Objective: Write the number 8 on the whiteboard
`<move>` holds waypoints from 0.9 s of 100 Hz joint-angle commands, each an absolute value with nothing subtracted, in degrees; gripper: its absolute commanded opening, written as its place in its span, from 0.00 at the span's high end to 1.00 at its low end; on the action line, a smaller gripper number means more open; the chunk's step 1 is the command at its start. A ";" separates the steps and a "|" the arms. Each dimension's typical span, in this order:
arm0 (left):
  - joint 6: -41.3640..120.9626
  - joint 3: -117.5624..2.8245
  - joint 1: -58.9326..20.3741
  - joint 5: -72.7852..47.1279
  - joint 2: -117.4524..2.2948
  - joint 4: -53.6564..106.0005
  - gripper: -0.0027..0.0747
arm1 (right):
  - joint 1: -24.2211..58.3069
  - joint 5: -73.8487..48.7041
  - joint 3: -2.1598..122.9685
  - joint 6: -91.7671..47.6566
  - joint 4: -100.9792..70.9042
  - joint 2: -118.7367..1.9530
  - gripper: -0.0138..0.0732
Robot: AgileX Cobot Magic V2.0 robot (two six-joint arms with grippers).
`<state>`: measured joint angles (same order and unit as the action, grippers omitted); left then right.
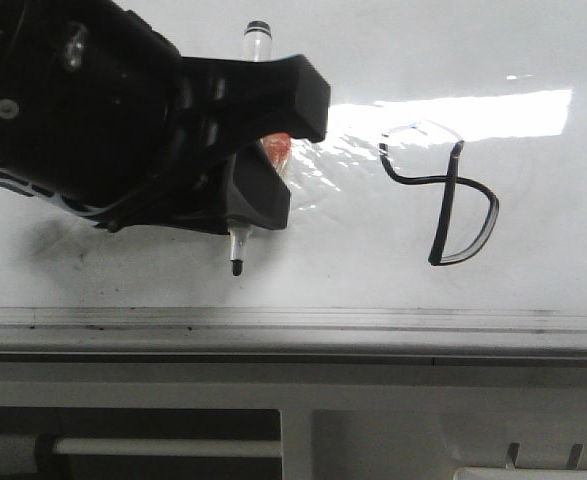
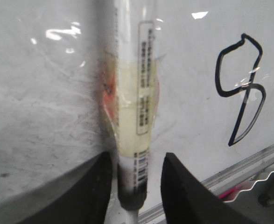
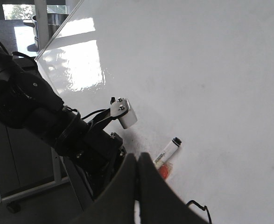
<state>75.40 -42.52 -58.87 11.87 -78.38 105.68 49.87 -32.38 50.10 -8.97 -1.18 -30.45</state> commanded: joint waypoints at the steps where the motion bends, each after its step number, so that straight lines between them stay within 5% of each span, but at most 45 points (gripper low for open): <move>1: 75.05 -43.78 -57.39 18.44 -77.82 106.50 0.59 | 49.43 -28.20 51.94 -8.88 -1.03 -30.68 0.91; 10: 75.05 -43.78 -57.39 18.44 -77.82 106.38 0.50 | 49.43 -28.20 51.94 -8.88 -1.03 -30.68 0.91; 25: 75.17 -43.78 -57.50 19.45 -77.22 106.38 0.17 | 49.43 -28.66 51.94 -8.88 -0.73 -30.68 0.91; 33: 75.84 -43.78 -57.50 21.56 -76.08 106.60 0.08 | 49.43 -29.63 51.94 -8.88 1.46 -30.68 0.91; 68: 81.70 -41.37 -61.74 23.69 -57.91 106.60 0.09 | 49.43 -37.46 50.41 -4.08 9.09 -22.25 0.89; 80: 81.74 -37.47 -66.12 23.60 -47.88 106.60 0.16 | 49.43 -41.08 45.48 -3.95 11.42 -12.62 0.89; 90: 81.74 -33.90 -70.01 23.52 -40.10 106.60 0.32 | 49.43 -42.66 40.90 -3.95 11.67 -5.11 0.89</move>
